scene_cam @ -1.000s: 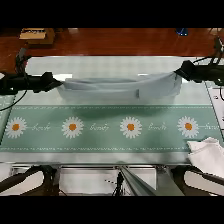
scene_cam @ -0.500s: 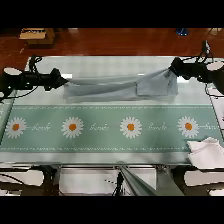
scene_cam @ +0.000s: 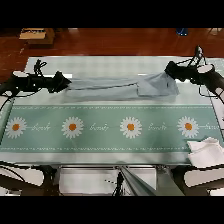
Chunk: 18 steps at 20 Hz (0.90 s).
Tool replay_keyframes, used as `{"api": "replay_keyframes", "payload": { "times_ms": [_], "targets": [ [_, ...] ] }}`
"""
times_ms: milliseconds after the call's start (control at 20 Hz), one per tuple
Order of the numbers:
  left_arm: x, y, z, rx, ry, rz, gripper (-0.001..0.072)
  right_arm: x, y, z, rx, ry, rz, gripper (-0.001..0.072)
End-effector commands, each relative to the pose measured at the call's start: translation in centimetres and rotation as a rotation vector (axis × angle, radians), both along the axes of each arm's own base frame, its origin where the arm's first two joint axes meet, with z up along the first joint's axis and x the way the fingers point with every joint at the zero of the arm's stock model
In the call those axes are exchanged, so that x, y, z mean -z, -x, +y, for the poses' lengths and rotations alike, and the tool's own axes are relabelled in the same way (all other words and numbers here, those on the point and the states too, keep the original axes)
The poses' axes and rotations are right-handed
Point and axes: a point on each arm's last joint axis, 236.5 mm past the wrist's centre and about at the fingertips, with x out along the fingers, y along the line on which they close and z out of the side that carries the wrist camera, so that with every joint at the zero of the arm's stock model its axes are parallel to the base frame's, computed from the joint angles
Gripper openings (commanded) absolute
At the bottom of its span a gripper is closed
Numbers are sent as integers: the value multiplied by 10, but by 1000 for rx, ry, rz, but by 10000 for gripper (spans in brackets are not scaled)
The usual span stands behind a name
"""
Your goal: Fold the shirts.
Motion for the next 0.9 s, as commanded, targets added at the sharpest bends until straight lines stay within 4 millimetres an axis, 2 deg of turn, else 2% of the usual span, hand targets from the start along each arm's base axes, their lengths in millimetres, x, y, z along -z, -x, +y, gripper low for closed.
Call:
{"api": "replay_keyframes", "payload": {
  "times_ms": [0, 50, 150, 200, 250, 300, 350, 400, 450, 550, 700, 750, 850],
  "targets": [
    [-4, 6, 5, 9, 28, 19, 422, -17, 10, 0, -125, 97, -16, 325],
    [-9, 9, 10, 12, 40, 21, 421, -28, 16, -16, -147, 180, -16, 325],
    [-24, 14, 20, 21, 66, 19, 421, -51, 31, -78, -109, 408, 40, 325],
    [-35, 15, 24, 28, 74, 10, 421, -62, 42, -117, -57, 528, 90, 411],
    [-43, 17, 26, 34, 77, -1, 420, -69, 52, -147, -6, 604, 133, 554],
    [-51, 17, 27, 35, 74, -15, 420, -71, 61, -169, 36, 627, 171, 590],
    [-57, 17, 27, 37, 70, -28, 419, -66, 67, -179, 63, 591, 191, 598],
    [-62, 17, 26, 39, 67, -38, 419, -55, 71, -180, 90, 496, 212, 598],
    [-63, 17, 24, 43, 65, -42, 414, -39, 73, -173, 80, 385, 230, 598],
    [-64, 19, 18, 82, 54, -58, 401, -6, 75, -141, -24, 179, 264, 609],
    [-64, 23, 11, 118, 56, -58, 401, 36, 80, -100, -74, -74, 355, 611],
    [-64, 24, 9, 124, 57, -58, 400, 44, 78, -86, -80, -160, 364, 612],
    [-64, 26, 6, 153, 49, -71, 399, 47, 67, -66, -97, -286, 331, 612]
  ]
}}
